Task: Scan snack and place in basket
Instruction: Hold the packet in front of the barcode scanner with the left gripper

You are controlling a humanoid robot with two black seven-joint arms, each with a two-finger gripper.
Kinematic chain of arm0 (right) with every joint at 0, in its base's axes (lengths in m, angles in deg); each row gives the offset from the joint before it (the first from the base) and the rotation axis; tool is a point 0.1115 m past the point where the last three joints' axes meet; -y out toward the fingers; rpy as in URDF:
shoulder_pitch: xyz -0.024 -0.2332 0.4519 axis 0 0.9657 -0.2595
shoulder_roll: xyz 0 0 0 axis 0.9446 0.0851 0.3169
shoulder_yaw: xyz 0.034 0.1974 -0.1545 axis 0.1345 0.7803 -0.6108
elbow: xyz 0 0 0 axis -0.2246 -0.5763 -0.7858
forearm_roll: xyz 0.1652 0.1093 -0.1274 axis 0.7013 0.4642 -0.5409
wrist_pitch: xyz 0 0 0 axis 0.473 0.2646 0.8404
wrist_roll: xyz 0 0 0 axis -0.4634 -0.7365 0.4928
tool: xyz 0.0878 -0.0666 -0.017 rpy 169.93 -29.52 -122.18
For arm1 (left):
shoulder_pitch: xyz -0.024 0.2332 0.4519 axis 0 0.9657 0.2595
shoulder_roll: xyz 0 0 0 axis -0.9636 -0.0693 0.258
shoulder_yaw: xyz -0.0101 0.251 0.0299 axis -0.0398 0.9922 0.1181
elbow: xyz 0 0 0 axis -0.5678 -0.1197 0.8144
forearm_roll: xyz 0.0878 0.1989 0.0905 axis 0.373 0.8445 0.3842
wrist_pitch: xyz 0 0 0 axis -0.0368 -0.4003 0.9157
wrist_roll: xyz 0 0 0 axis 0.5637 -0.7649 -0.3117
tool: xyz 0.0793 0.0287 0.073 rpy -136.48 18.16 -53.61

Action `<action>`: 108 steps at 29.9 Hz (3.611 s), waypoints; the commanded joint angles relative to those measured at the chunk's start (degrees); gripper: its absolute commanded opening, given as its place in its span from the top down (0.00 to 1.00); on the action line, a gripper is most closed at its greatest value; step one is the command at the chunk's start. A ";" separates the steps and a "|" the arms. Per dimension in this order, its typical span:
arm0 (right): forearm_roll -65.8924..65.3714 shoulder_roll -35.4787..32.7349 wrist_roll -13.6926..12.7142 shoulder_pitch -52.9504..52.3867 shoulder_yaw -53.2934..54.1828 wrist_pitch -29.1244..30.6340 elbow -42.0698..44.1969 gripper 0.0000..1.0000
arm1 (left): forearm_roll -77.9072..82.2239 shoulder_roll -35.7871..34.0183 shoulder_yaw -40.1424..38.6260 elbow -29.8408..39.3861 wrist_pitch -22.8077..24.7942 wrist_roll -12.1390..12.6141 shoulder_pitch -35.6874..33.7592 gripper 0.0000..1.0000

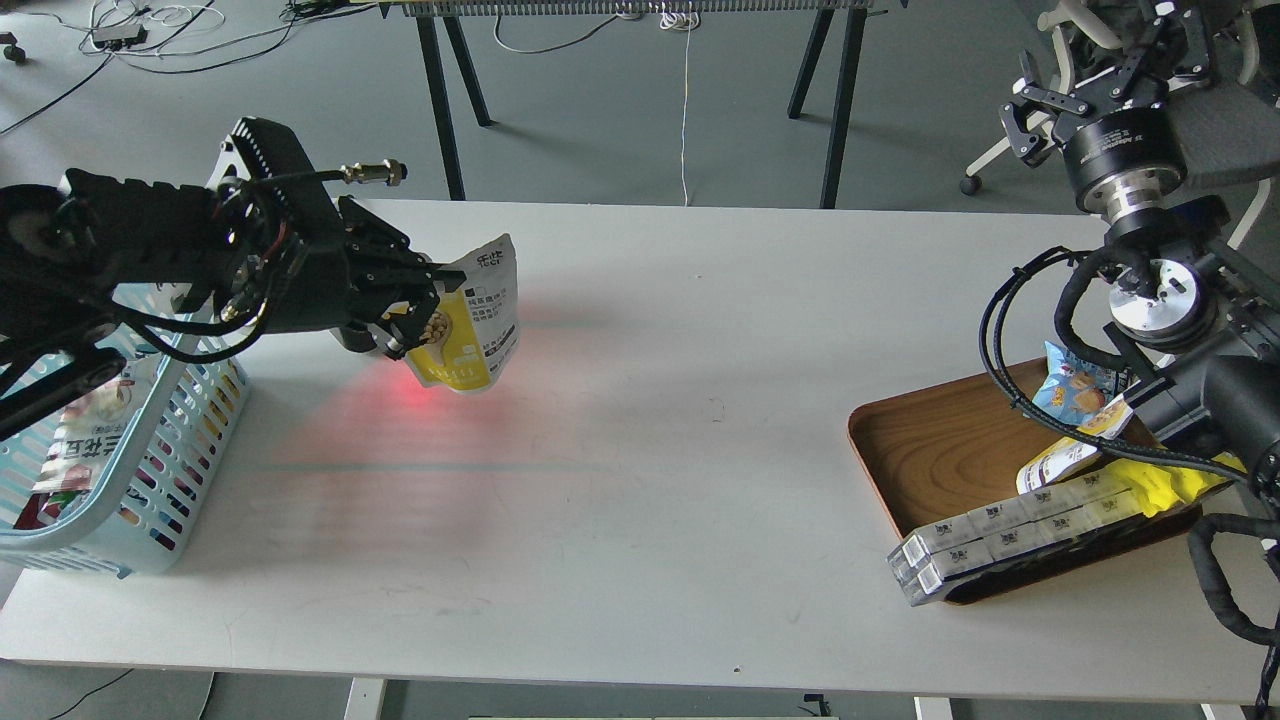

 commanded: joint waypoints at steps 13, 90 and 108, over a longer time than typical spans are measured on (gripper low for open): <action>-0.09 -0.50 0.08 0.02 0.24 -0.18 0.01 0.02 | 0.00 0.47 0.17 0.17 0.00 -0.06 0.12 1.00; -0.09 -0.50 0.08 -1.38 1.64 -0.53 -0.17 0.02 | 0.00 -3.13 -7.04 1.22 0.00 -4.46 -0.32 1.00; -0.09 -0.41 0.17 -1.65 1.73 -0.53 -0.08 0.02 | 0.00 -1.11 -4.48 -2.47 0.00 -3.67 2.32 1.00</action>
